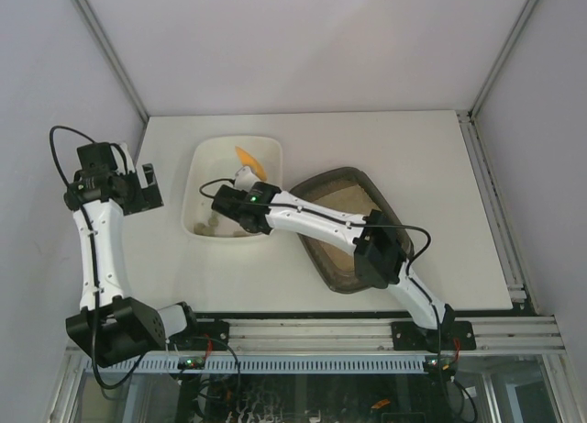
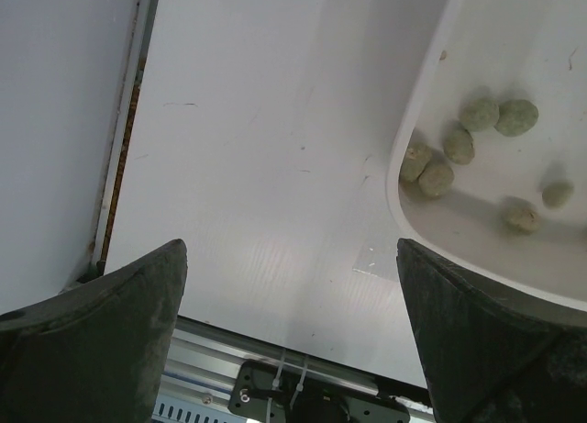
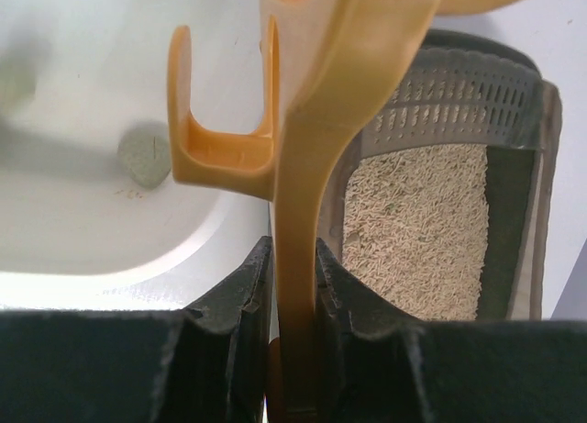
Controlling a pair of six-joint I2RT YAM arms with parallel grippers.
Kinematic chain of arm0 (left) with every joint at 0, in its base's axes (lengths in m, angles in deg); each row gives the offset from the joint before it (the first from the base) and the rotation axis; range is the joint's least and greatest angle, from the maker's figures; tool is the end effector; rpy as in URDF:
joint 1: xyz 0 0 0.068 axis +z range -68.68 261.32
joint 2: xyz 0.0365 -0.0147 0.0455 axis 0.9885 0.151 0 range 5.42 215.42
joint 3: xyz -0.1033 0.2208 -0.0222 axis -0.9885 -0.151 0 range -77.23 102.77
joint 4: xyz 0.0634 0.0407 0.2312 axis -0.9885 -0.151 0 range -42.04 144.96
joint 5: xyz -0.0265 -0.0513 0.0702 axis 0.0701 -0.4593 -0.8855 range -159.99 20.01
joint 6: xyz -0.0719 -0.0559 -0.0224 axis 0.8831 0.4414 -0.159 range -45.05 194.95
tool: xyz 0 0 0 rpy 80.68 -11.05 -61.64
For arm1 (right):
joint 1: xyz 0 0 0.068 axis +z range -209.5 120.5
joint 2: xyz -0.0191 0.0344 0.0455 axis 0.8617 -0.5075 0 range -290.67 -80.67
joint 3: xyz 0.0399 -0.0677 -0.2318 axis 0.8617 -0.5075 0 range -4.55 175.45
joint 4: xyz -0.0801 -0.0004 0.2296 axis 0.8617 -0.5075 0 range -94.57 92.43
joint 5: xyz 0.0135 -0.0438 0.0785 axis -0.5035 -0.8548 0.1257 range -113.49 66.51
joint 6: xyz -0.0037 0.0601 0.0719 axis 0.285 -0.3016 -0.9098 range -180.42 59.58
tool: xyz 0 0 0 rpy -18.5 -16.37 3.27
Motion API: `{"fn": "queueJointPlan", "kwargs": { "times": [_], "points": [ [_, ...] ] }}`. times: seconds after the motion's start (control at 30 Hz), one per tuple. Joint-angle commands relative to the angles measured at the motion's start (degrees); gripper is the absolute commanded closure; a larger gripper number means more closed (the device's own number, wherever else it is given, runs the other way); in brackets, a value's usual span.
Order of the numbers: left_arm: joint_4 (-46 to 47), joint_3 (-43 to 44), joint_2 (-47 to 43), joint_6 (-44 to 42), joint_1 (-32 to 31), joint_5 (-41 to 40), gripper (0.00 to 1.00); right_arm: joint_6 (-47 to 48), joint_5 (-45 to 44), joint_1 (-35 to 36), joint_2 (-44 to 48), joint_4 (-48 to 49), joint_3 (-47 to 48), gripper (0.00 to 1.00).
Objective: Clean the litter box
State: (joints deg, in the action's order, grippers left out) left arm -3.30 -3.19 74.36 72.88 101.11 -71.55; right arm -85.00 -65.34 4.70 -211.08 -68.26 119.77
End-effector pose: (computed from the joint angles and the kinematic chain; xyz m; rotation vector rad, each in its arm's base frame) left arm 0.2343 0.0867 0.2856 -0.3978 2.4769 0.1919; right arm 0.2396 0.3663 0.1947 -0.7233 2.3253 -0.4677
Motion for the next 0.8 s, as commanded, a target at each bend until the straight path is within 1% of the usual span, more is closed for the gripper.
{"fn": "queueJointPlan", "kwargs": {
  "times": [0.0, 0.03, 0.1, 0.17, 0.2, 0.23, 0.33, 0.4, 0.47, 0.5, 0.6, 0.63, 0.77],
  "points": [
    [2.2, -1.6, -2.5, 0.4, 0.2, -0.6, 0.0, 3.3, -1.3, -0.2, 6.1, 5.1, 0.5, 1.0],
    [2.3, -1.8, -2.5, 0.4, 0.1, -0.6, 0.0, 4.0, -1.4, -0.2, 5.9, 5.3, 0.8, 1.0],
    [2.3, -1.8, -2.7, 0.5, 0.1, -0.3, 0.0, 2.3, -1.4, -0.3, 5.9, 3.6, 2.1, 1.0],
    [2.1, -1.8, -2.8, 0.4, 0.2, 0.1, 0.0, -0.6, 2.7, -2.0, 9.4, 2.7, 0.5, 1.0],
    [2.1, -1.9, -2.9, 0.5, 0.1, 0.5, 0.0, -1.3, 7.5, -3.3, 13.0, 4.7, -3.4, 1.0],
    [2.0, -1.9, -3.1, 0.5, 0.2, 1.0, 0.0, -1.5, 13.8, -5.1, 17.8, 8.1, -9.4, 1.0],
    [2.1, -2.5, -4.1, 0.3, 0.0, 4.2, 0.0, -3.2, 31.3, -12.0, 33.1, 19.6, -30.1, 1.0],
    [2.5, -3.0, -4.7, 0.4, 0.0, 6.9, 0.0, -4.6, 37.9, -17.3, 41.5, 22.5, -42.1, 1.0],
    [3.1, -3.5, -5.0, 0.7, 0.0, 9.0, 0.0, -4.4, 41.4, -21.8, 46.7, 22.4, -48.1, 1.0],
    [3.2, -3.6, -4.9, 0.9, 0.0, 9.9, 0.0, -4.3, 42.6, -24.3, 48.3, 21.8, -50.1, 1.0],
    [3.4, -3.6, -4.5, 1.6, -0.1, 11.5, 0.0, -4.3, 49.0, -28.3, 50.0, 20.5, -55.1, 1.0],
    [3.4, -3.6, -4.5, 1.8, -0.1, 11.6, 0.0, -4.3, 51.6, -29.0, 49.7, 20.4, -56.5, 1.0],
    [4.0, -4.5, -4.4, 2.3, -0.1, 11.4, 0.0, -3.9, 57.6, -29.5, 47.8, 22.2, -60.5, 1.0]
  ]
}}
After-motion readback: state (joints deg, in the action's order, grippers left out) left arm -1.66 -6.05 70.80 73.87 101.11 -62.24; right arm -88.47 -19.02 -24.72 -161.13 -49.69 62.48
